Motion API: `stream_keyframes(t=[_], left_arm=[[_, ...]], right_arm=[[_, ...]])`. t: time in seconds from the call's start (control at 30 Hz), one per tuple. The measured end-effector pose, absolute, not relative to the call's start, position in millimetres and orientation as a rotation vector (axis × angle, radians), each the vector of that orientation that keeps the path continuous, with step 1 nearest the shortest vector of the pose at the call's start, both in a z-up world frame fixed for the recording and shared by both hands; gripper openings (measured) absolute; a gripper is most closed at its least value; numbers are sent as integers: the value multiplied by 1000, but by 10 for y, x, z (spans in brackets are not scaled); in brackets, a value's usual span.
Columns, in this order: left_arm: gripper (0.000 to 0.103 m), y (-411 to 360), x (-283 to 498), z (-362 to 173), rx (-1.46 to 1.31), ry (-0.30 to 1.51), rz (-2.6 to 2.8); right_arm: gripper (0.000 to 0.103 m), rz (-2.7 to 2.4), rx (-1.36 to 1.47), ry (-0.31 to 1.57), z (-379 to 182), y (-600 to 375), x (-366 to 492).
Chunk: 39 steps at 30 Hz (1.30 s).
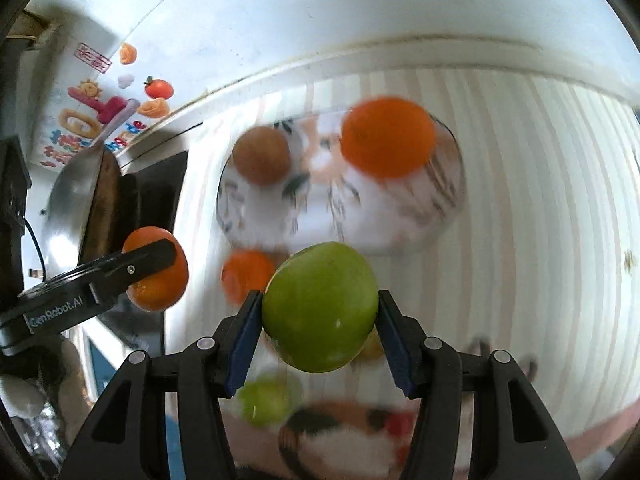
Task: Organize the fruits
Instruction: 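Place the orange on the plate with the left tool while the right tool places the green apple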
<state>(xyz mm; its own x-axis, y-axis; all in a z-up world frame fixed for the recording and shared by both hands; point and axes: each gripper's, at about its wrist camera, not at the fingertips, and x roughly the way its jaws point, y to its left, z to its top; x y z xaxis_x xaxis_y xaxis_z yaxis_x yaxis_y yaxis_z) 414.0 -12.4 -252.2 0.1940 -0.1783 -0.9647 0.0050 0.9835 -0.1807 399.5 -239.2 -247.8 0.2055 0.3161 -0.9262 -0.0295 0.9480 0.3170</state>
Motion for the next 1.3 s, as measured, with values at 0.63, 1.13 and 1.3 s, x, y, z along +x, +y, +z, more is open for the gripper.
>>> stream_keyframes(t=[0.63,1.13,1.3], left_arm=[[63,-106,4872,-3260,-210,1578,-83],[87,-56,4784,-2933,-194,1495,-68],[87,-44,4564,-2662,-139,1425,-34]], right_arm=[[59,297,182,1479,-3431,-1870,4833],[94,230,160,1509,-3154,-2032,4743],[96,145,116,1452,-2862,-2154,4552]])
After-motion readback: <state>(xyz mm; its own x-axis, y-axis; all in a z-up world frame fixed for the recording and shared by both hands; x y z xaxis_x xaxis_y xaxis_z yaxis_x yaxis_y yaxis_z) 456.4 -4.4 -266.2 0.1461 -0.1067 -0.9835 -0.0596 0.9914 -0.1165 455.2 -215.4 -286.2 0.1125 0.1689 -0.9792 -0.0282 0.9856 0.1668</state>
